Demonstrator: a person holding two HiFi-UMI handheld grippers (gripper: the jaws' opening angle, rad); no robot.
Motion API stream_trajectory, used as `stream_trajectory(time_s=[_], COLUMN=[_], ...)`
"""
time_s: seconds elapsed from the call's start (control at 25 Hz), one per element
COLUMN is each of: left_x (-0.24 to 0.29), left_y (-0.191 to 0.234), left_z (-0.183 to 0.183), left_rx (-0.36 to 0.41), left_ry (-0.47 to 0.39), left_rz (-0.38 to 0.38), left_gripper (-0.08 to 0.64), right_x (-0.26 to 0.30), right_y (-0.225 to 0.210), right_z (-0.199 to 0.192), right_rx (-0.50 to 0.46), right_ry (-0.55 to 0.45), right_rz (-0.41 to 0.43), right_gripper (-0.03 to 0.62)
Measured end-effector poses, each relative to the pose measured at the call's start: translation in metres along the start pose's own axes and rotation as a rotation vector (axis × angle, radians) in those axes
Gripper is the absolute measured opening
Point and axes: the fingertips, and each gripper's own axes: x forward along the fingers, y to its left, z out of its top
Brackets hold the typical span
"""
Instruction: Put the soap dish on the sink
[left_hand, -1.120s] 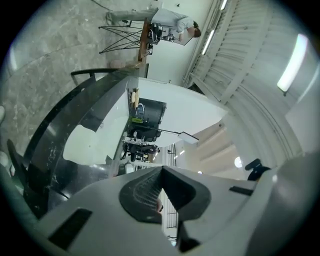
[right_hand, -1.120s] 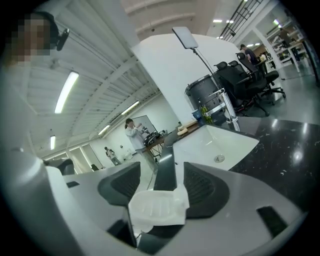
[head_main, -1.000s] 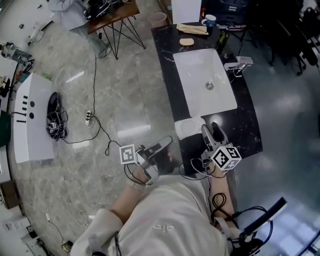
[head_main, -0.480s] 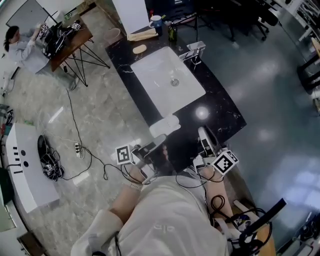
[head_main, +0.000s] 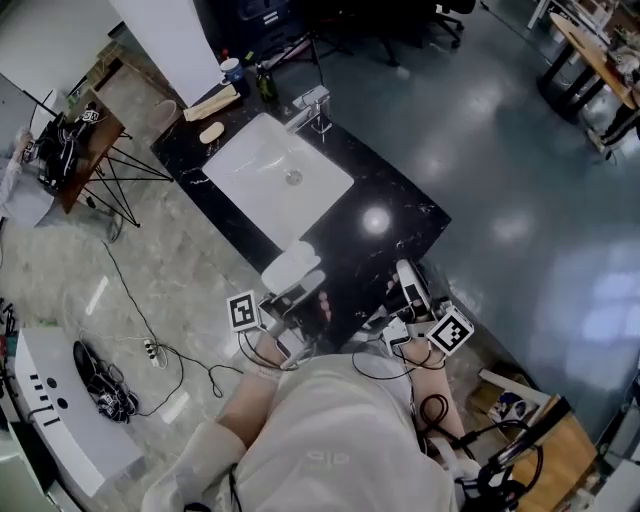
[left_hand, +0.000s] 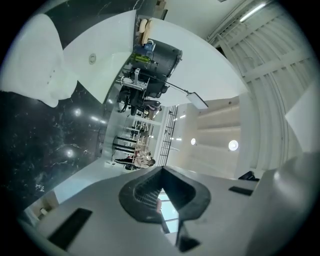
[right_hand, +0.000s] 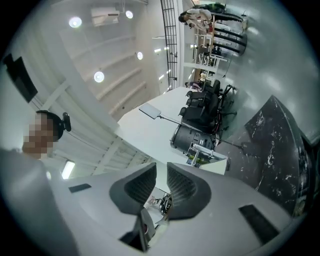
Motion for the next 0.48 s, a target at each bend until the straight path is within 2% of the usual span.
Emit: stream_trajectory(time_s=[0.32,0.48], left_x=[0.034,0.045], left_y=[0.009,0.009], left_z=[-0.023,-0.023], left_rx=[-0.022,-0.033], left_ry=[0.105,0.129], left_rz=[0.031,0.025], left_gripper=[0.008,0.008], right_x=[-0.035,-0.038], right_y=[0.007,0.007], right_z=[0.034,0.046], right_rx=[-0.016,-0.028], right_ry=[-0.097,-0.125], right_rz=[-0.031,-0.035], right_gripper=[0.077,0.072])
